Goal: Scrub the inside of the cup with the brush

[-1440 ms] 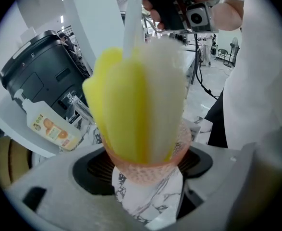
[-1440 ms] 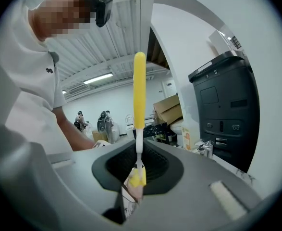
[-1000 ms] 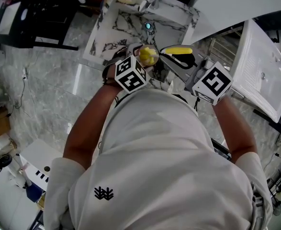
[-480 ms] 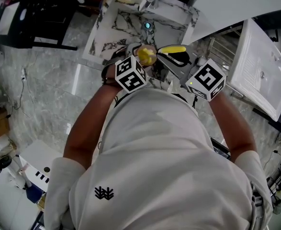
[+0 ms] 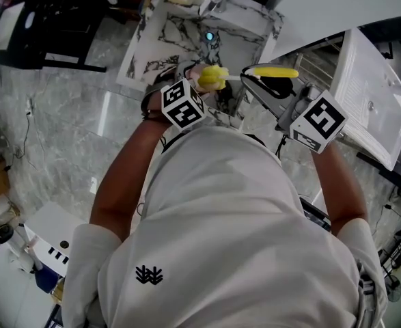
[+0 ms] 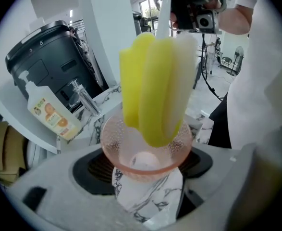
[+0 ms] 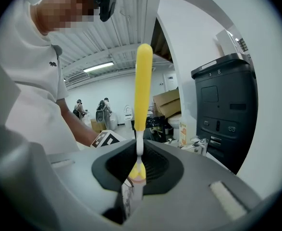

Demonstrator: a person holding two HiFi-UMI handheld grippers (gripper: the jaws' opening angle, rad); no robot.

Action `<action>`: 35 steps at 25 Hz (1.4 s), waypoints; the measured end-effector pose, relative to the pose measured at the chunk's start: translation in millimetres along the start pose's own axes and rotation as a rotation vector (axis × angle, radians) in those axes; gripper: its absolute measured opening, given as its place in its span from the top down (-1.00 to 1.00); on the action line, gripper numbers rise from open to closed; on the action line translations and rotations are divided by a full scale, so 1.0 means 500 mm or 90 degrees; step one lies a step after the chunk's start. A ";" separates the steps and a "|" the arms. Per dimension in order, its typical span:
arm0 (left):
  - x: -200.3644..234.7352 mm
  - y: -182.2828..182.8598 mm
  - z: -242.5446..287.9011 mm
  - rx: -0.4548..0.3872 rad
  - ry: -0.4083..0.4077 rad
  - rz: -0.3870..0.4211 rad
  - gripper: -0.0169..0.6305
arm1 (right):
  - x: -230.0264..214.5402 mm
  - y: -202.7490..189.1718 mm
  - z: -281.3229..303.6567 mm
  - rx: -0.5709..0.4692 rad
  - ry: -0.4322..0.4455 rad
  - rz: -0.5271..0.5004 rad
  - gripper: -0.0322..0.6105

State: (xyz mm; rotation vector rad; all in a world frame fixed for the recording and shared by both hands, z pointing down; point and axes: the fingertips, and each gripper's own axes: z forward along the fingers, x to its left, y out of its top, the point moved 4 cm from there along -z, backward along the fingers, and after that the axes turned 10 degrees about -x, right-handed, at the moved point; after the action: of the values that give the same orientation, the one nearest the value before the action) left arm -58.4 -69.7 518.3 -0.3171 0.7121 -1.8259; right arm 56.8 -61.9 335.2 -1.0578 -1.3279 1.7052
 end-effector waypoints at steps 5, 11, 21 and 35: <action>0.010 -0.007 -0.008 0.000 0.004 0.004 -0.21 | 0.008 0.016 0.001 -0.014 -0.006 0.016 0.77; 0.006 -0.004 -0.013 -0.016 -0.003 0.011 -0.21 | 0.024 0.002 0.035 -0.010 -0.012 0.010 0.77; 0.002 0.020 -0.022 -0.039 -0.033 0.014 -0.21 | 0.056 -0.063 0.123 0.047 -0.020 -0.048 0.77; 0.024 -0.023 -0.029 -0.048 -0.065 0.084 -0.21 | 0.066 -0.051 0.089 -0.004 -0.109 0.107 0.76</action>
State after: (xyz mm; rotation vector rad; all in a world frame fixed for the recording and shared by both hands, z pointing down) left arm -79.3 -73.7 512.2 -0.4002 0.7148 -1.6490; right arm 4.1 -44.2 360.6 -1.0735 -1.3833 1.9541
